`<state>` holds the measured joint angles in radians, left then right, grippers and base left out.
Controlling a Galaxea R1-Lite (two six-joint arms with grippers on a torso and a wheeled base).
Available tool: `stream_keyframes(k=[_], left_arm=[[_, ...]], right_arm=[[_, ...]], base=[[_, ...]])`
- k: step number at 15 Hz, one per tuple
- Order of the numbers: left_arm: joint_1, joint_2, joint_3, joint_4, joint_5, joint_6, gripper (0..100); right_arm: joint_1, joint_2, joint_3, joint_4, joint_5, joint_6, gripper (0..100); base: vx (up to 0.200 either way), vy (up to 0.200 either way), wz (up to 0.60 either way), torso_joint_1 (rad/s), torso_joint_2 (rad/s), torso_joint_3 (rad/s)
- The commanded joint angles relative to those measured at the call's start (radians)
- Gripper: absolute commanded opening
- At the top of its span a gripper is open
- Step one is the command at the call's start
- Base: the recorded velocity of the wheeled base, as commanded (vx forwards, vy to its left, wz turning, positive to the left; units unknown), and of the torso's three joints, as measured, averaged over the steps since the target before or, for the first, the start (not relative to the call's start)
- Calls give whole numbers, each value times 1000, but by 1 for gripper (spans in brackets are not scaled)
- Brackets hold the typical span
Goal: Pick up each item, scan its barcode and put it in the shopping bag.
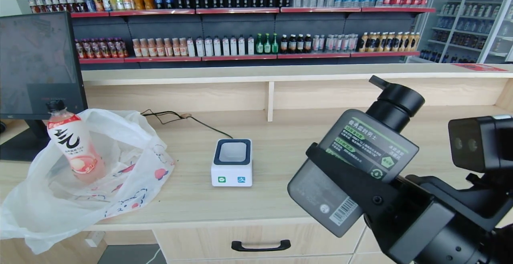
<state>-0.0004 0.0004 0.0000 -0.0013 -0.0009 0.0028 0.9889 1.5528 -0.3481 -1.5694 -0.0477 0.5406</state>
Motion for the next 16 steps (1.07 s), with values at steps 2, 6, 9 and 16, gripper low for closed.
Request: stream_keyframes(k=[2, 6, 9, 16], left_arm=[[0, 0, 0, 0, -2, 40, 100], [0, 0, 0, 0, -5, 63, 100], [-1, 0, 0, 0, -5, 62, 100], [0, 0, 0, 0, -5, 60, 100]], right_arm=[[-29, -7, -14, -1, 29, 32, 0], [-73, -39, -19, -1, 144, 55, 0], [-73, -37, -49, -1, 155, 58, 0], [-73, -40, -68, -1, 183, 58, 0]], base=[[0, 0, 0, 0, 0, 0], [0, 0, 0, 0, 0, 0], [0, 0, 0, 0, 0, 0], [0, 0, 0, 0, 0, 0]])
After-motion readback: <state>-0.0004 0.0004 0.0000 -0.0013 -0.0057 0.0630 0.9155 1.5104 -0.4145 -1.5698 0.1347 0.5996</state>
